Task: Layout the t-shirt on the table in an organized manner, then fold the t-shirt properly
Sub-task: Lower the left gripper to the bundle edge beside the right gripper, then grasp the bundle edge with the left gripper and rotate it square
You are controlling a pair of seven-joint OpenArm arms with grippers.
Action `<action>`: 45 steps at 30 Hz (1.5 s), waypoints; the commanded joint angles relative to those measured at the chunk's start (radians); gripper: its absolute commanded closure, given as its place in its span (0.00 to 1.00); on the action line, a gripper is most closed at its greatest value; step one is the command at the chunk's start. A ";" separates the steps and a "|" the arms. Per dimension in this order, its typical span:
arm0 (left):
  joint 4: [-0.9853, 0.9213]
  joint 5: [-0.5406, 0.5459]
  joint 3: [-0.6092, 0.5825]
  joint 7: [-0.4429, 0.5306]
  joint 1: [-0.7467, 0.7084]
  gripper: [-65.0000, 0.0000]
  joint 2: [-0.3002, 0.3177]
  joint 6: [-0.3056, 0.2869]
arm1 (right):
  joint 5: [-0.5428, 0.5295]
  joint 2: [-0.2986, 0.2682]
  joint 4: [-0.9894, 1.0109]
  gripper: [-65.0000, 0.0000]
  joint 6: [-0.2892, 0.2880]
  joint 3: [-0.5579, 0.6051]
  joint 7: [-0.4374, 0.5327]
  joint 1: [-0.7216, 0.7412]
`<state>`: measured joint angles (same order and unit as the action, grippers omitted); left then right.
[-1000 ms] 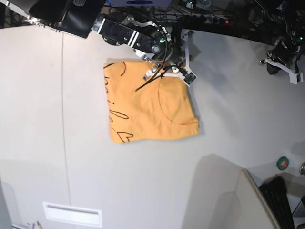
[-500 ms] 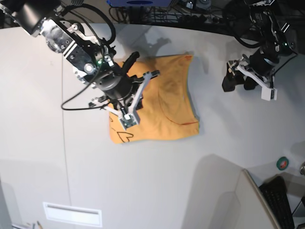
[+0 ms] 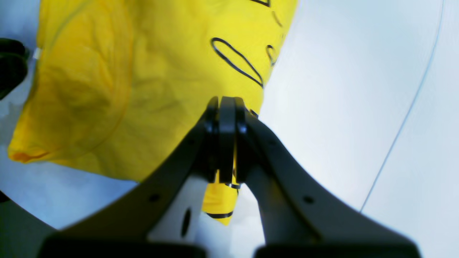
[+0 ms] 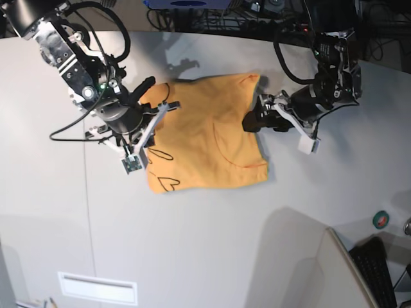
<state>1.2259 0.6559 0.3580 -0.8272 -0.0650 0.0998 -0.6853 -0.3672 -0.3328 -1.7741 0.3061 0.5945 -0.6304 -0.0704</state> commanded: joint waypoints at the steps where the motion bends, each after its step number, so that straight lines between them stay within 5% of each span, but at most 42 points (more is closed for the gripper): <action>1: -0.010 0.018 -0.017 0.019 0.029 0.05 -0.005 -0.013 | 0.001 -0.004 -0.014 1.00 -0.005 -0.006 0.020 0.010; 6: -0.114 0.018 -0.098 0.019 0.083 0.06 -0.008 -0.013 | 0.001 -0.025 -0.014 1.00 -0.005 -0.006 0.020 0.008; 8: -0.156 0.018 -0.133 0.019 0.103 0.14 -0.004 -0.013 | 0.001 -0.027 -0.013 1.00 -0.005 -0.008 0.020 0.008; 16: -0.202 0.017 -0.208 0.019 0.155 0.99 0.061 0.071 | 0.001 -0.061 -0.013 1.00 -0.005 -0.009 0.022 0.008; 23: -0.192 -0.020 -0.656 0.021 0.294 1.00 0.246 0.071 | 0.001 -0.055 -0.011 1.00 -0.005 -0.179 0.022 -0.042; 30: -0.119 -0.491 -1.189 0.165 0.437 1.00 0.306 0.071 | 0.001 -0.052 0.102 1.00 -0.005 -0.316 0.022 -0.061; 36: -0.122 -0.852 -1.246 0.285 0.443 1.00 0.212 0.069 | 0.001 -0.052 0.159 1.00 -0.005 -0.408 0.024 -0.090; 45: -0.127 -0.884 -1.247 0.305 0.480 1.00 0.081 -0.013 | 0.001 -0.052 0.159 1.00 -0.005 -0.468 0.024 -0.127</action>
<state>1.0950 -0.2485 -0.8871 -0.5312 0.4072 0.1848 -0.6800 -0.3676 -0.3691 -1.6009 0.3000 0.1368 -0.6277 -0.2073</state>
